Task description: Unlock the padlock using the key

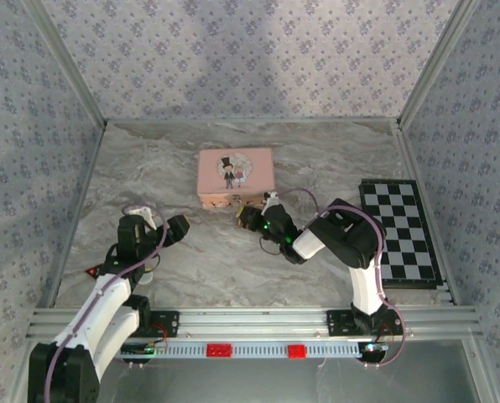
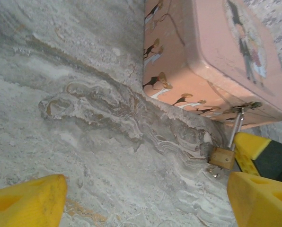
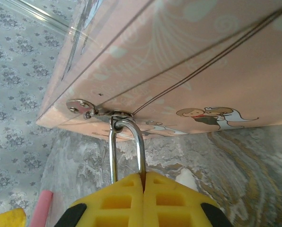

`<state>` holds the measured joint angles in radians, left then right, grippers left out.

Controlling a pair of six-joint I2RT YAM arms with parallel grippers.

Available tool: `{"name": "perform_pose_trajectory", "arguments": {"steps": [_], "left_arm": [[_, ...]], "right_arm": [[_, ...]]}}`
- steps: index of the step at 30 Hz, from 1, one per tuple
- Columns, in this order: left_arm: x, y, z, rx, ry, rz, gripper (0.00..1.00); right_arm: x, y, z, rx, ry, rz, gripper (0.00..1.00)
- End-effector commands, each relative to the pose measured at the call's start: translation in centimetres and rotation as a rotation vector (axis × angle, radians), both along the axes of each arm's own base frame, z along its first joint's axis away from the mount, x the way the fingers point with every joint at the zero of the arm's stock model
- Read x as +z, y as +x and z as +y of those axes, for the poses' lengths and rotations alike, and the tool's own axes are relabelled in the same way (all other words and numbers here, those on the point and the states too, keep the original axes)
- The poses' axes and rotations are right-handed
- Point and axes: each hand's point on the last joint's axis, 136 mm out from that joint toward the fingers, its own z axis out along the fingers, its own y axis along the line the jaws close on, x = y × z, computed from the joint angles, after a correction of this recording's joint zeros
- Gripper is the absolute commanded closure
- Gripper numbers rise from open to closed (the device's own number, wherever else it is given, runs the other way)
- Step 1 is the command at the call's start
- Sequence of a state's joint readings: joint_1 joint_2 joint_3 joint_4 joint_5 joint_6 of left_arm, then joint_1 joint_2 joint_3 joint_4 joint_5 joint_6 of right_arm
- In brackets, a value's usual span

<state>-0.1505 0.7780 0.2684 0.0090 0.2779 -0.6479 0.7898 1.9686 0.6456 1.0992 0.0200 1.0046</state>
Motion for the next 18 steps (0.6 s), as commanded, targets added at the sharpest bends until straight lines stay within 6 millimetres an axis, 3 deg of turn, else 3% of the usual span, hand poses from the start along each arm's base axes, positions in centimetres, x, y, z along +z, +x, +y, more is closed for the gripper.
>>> {"name": "perform_pose_trajectory", "arguments": {"steps": [1,7,13,18], "left_arm": [[2.8,2.1,-0.9,-0.027,-0.049,-0.053,0.13],[2.6,4.8,-3.0,-0.076,-0.028,0.024,0.13],[1.7,8.2,-7.6,-0.183,0.012,0.08,0.13],[0.7,10.7,-8.9,-0.187,0.032,0.105,0.14]], "right_arm": [[-1.2,-0.1,-2.4,-0.085,-0.054,0.036,1.0],[-1.4,-1.1,-3.6,-0.081,-0.063,0.037,1.0],[-1.5,-2.3,-4.0,-0.06,-0.088,0.025,1.0],[-1.1,-2.7,-3.2,0.029,-0.092,0.009,1.0]]}}
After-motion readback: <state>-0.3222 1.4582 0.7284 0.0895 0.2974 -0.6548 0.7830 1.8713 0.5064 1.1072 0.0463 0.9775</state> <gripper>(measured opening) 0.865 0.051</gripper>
